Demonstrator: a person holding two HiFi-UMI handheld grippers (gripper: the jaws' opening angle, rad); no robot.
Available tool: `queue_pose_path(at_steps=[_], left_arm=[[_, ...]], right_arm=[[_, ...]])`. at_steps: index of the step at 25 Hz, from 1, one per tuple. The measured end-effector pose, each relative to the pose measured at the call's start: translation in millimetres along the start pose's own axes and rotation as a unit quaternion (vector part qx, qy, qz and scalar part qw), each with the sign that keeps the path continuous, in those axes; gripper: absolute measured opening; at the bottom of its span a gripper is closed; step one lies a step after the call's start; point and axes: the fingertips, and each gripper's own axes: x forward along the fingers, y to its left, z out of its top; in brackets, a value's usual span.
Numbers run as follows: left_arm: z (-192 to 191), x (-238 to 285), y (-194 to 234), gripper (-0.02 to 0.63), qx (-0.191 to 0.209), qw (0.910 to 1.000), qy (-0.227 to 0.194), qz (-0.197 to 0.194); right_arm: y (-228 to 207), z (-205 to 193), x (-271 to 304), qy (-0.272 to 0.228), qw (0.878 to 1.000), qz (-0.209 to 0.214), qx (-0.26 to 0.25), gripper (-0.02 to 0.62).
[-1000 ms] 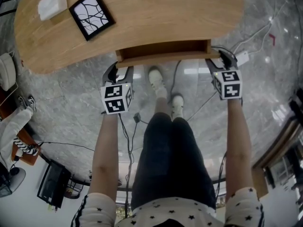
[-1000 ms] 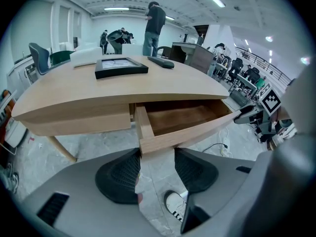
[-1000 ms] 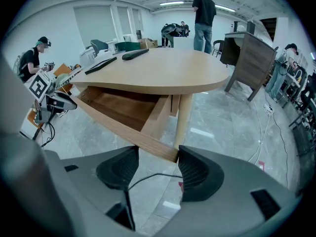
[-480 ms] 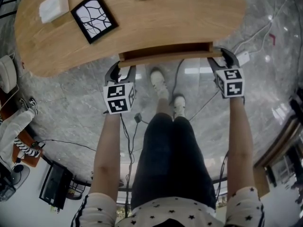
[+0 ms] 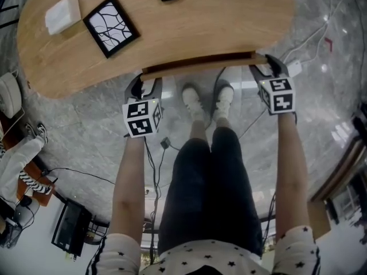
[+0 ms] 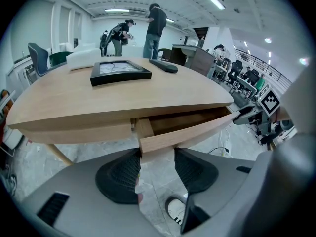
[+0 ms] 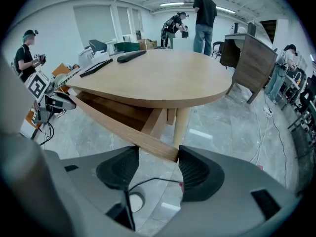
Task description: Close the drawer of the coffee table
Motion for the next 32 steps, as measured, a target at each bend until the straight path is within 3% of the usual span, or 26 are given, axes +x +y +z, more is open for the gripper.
queue_pose_path(at_steps=[32], left_arm=[[25, 9, 5, 0.224, -0.021, 0.9992, -0.017, 0.028]], right_arm=[[-14, 26, 9, -0.019, 1.000, 0.010, -0.008, 0.249]])
